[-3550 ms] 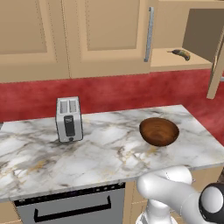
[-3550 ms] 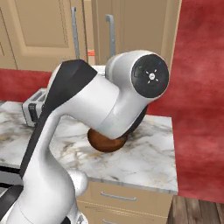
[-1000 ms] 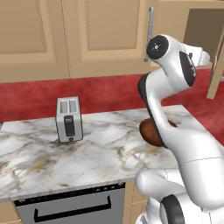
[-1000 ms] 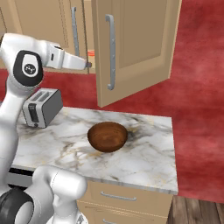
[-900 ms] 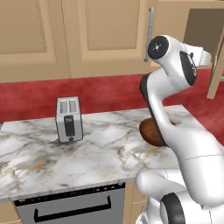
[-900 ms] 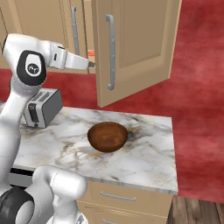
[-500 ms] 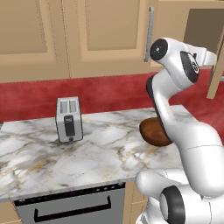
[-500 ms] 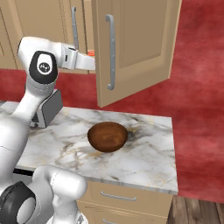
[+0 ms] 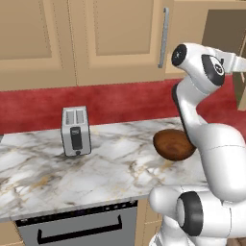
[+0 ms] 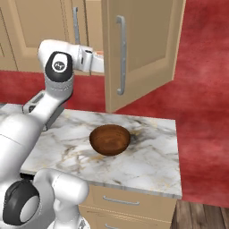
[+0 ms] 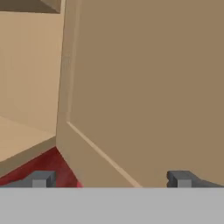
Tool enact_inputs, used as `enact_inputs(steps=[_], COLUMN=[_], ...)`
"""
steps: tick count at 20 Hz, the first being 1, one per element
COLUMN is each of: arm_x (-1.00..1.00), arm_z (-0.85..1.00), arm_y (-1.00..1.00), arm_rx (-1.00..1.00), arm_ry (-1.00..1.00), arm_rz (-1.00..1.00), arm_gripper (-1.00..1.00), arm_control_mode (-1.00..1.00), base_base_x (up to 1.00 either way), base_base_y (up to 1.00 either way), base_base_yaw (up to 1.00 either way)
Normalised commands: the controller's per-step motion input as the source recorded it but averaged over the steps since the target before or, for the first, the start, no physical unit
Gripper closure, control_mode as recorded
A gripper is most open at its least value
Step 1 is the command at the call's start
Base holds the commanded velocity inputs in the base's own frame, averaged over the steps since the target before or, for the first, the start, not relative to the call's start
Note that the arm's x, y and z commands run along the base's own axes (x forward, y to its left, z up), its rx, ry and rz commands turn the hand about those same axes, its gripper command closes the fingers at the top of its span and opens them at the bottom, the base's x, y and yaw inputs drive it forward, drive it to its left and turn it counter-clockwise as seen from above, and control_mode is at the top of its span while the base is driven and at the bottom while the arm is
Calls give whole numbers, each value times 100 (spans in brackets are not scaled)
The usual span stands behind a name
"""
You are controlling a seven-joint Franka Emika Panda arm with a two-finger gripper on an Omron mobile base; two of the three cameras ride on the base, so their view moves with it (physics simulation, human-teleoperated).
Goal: Open the cabinet. Pick the tangerine and banana from the cabinet and place them into the bowl. Then close the cabinet.
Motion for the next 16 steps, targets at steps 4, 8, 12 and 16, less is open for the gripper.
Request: enact_inputs(steps=[4, 8, 12, 16], arm_x=[0, 0, 0, 0], arm_z=[0, 0, 0, 0], arm_y=[-51, -50, -48, -44], arm_rx=[-3, -1, -1, 0], arm_ry=[0, 0, 0, 0], arm_rz=[-17, -16, -15, -12], arm_gripper=[-100, -100, -100, -100], arm_control_mode=[-100, -100, -100, -100], base_base_x=[0, 0, 0, 0], base_base_y=[0, 0, 0, 0], base_base_yaw=[0, 0, 0, 0])
